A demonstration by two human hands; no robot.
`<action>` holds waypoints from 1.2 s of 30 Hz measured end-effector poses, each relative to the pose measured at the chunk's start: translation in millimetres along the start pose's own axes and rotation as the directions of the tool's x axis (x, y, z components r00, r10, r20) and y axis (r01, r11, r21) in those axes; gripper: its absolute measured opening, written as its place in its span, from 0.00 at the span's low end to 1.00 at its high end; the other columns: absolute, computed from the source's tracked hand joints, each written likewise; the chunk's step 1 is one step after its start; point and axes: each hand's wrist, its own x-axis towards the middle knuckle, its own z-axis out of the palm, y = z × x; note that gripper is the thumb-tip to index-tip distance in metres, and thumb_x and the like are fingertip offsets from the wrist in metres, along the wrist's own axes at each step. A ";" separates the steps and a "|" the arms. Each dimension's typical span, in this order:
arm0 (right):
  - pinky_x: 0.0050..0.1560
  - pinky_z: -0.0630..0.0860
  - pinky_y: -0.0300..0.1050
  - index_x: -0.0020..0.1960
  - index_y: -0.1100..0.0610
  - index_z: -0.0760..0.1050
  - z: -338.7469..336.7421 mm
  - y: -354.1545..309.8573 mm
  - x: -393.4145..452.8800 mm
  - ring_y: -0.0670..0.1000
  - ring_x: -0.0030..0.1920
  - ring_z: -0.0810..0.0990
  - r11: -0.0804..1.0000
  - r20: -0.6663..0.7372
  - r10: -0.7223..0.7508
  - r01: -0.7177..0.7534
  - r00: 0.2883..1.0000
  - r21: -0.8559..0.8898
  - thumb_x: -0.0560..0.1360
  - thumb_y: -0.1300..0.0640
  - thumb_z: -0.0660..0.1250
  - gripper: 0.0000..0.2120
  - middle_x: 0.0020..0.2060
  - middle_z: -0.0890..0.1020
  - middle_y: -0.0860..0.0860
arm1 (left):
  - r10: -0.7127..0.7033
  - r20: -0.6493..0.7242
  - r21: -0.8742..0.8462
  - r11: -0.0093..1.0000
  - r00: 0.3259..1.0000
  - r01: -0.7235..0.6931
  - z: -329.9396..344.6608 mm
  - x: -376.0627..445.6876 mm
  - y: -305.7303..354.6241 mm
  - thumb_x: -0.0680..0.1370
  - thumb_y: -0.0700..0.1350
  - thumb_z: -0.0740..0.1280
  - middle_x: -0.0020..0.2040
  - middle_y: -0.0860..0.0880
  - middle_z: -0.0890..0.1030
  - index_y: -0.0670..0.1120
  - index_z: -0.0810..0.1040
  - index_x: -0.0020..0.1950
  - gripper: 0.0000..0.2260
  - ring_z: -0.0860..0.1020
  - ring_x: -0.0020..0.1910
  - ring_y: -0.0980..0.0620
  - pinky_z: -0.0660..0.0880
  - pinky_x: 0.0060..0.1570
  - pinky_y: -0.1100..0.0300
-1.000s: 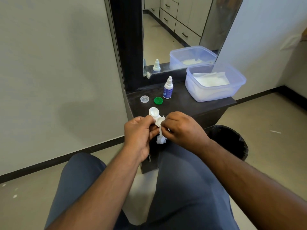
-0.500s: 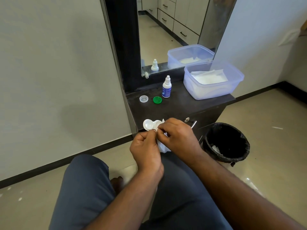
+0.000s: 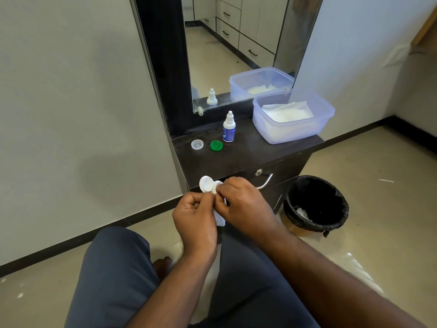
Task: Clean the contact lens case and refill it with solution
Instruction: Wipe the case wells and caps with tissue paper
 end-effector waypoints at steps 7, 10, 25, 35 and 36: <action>0.33 0.66 0.46 0.38 0.58 0.77 -1.0 0.7 -3.1 0.53 0.32 0.75 0.979 0.062 -0.051 0.062 0.997 -0.194 0.73 0.55 0.66 0.09 0.32 0.77 0.53 | -0.069 0.011 -0.055 0.996 0.998 0.070 0.8 13.1 0.7 0.70 0.32 0.67 0.26 0.49 0.73 0.38 0.74 0.32 0.08 0.69 0.28 0.53 0.69 0.31 0.57; 0.33 0.66 0.46 0.37 0.58 0.76 -9.9 6.7 5.3 0.53 0.30 0.73 0.937 0.073 -0.209 0.221 0.975 -0.271 0.70 0.58 0.72 0.07 0.31 0.76 0.53 | -0.072 0.057 -0.045 0.996 0.996 0.075 0.7 20.5 5.4 0.70 0.32 0.67 0.29 0.44 0.73 0.37 0.74 0.33 0.06 0.69 0.31 0.48 0.69 0.33 0.54; 0.39 0.70 0.48 0.38 0.61 0.77 -56.4 45.5 75.3 0.56 0.33 0.76 0.650 0.345 -0.672 0.745 0.655 -0.149 0.70 0.66 0.69 0.03 0.33 0.77 0.55 | -0.445 0.613 0.096 0.862 0.653 0.497 -14.9 79.5 47.9 0.74 0.29 0.58 0.37 0.38 0.80 0.39 0.73 0.47 0.08 0.82 0.33 0.45 0.82 0.35 0.52; 0.42 0.74 0.33 0.45 0.57 0.81 -43.7 42.3 29.9 0.42 0.39 0.79 0.796 0.090 0.335 -0.332 0.938 0.506 0.72 0.65 0.71 0.05 0.40 0.82 0.48 | -0.189 0.593 0.079 0.981 0.783 0.177 -18.6 73.3 43.1 0.74 0.35 0.68 0.31 0.42 0.80 0.39 0.77 0.42 0.02 0.79 0.25 0.48 0.79 0.28 0.59; 0.42 0.76 0.35 0.45 0.57 0.81 -39.3 36.3 25.2 0.43 0.39 0.80 0.681 0.124 0.436 -0.416 0.892 0.603 0.73 0.65 0.70 0.05 0.39 0.83 0.49 | -0.178 0.594 0.067 0.983 0.785 0.172 -18.2 70.9 42.5 0.74 0.35 0.69 0.32 0.41 0.80 0.38 0.78 0.43 0.01 0.79 0.25 0.48 0.79 0.28 0.59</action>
